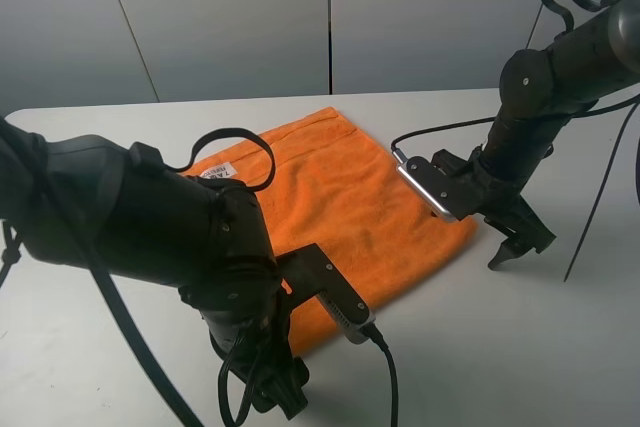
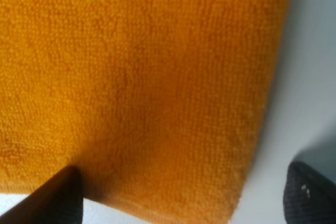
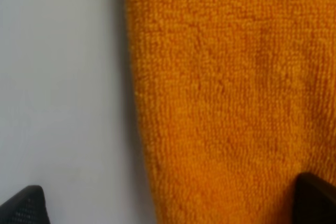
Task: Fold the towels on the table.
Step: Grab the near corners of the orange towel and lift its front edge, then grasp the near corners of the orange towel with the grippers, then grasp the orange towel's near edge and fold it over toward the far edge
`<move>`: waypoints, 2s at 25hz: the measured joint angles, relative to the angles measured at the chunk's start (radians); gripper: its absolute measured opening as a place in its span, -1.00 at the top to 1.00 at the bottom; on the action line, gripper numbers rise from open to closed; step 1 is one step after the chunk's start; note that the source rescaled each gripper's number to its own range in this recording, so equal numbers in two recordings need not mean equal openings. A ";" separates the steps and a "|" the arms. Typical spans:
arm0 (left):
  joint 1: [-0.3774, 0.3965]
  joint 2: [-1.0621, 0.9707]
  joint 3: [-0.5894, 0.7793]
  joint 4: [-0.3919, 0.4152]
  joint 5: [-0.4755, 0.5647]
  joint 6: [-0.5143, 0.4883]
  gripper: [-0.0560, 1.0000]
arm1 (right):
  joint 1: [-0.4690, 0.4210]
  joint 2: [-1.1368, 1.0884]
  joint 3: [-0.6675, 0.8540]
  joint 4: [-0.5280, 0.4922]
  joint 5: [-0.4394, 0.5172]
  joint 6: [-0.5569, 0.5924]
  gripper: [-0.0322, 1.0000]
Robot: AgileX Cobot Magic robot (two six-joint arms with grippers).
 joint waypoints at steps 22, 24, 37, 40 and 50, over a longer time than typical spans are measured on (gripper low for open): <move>-0.001 0.009 0.000 0.013 0.004 -0.099 0.77 | 0.000 0.000 -0.002 0.008 -0.009 0.099 0.93; -0.001 0.009 0.000 0.018 0.006 -0.099 0.87 | 0.000 0.000 -0.002 0.008 -0.009 0.104 0.93; -0.005 0.013 0.000 0.130 0.068 -0.035 0.89 | 0.000 -0.026 -0.002 0.064 0.006 0.233 0.94; -0.005 0.017 0.000 0.221 0.121 -0.012 0.89 | 0.000 -0.061 -0.002 0.092 0.052 0.293 0.94; 0.092 -0.020 0.000 0.229 0.138 0.189 0.89 | 0.026 -0.150 -0.002 0.156 0.139 0.546 0.94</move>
